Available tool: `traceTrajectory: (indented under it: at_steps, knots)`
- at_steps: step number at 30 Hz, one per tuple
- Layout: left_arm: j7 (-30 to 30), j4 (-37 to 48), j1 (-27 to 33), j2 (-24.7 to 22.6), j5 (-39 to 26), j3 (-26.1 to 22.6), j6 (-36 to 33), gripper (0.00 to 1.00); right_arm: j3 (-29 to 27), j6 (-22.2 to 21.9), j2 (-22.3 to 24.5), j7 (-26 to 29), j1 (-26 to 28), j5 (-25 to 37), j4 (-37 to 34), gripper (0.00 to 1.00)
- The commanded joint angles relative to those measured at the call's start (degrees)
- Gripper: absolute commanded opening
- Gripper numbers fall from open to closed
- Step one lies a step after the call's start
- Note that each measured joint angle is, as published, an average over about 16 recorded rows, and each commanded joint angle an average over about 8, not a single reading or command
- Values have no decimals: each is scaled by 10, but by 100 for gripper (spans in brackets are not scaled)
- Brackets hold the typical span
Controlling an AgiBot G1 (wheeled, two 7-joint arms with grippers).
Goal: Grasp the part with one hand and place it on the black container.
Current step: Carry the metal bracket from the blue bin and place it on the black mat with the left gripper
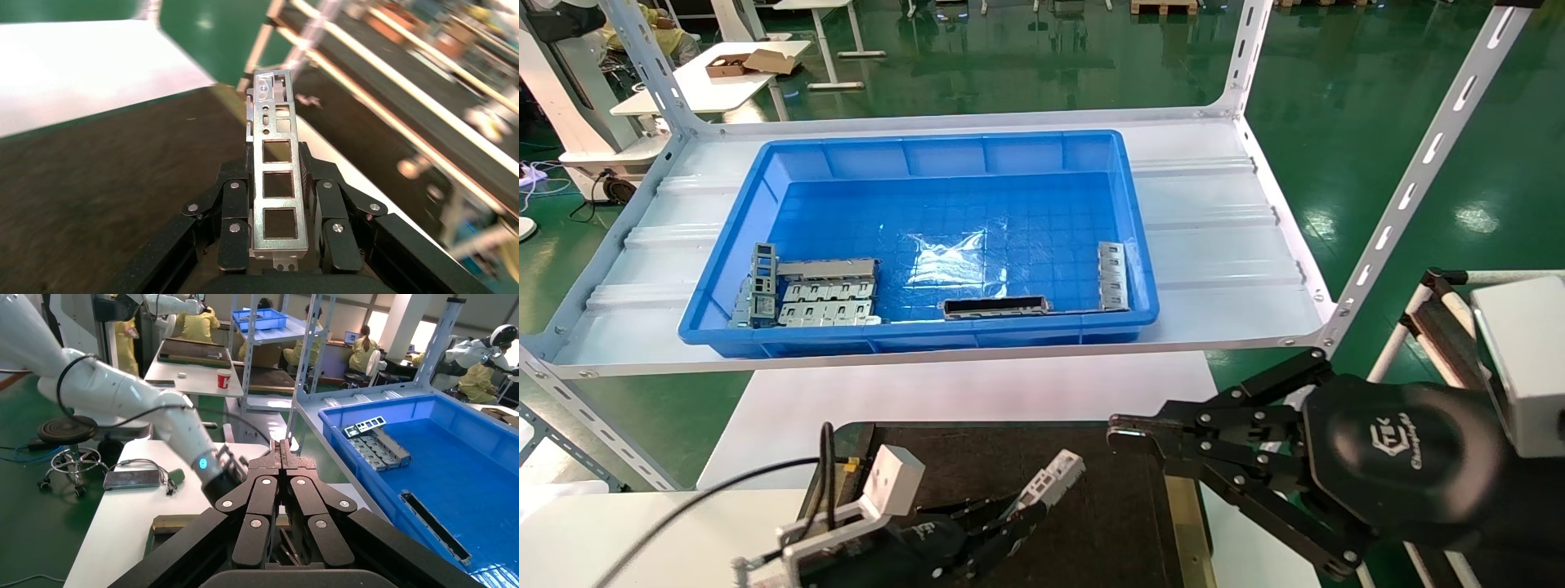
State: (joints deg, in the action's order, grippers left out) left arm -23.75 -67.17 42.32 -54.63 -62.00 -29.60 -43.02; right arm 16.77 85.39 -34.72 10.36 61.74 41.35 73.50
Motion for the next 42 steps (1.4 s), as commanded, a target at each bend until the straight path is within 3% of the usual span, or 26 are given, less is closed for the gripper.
traceTrajectory:
  at_steps: [1, 7, 13, 24, 39, 40, 42]
  knots:
    - [-14, -16, -21, -14, -14, -2, 56, 0, 0, 0, 0, 0, 0, 0, 0, 0]
    - [-64, -19, -44, -49, -63, -28, 179, 0, 0, 0, 0, 0, 0, 0, 0, 0]
    - [-118, -2, -43, -72, -94, -57, 249, 0, 0, 0, 0, 0, 0, 0, 0, 0]
    - [-190, 48, -28, -111, -128, -105, 328, 0, 1, 0, 0, 0, 0, -1, 0, 0]
    - [-241, 103, -18, -145, -140, -146, 406, 0, 1, -1, 1, -1, 0, -1, 0, 0]
    - [-243, 104, -18, -145, -139, -148, 410, 0, 1, -1, 1, -1, 0, -1, 0, 1]
    - [-247, 106, -18, -146, -138, -153, 417, 9, 1, -1, 1, -1, 0, -1, 0, 11]
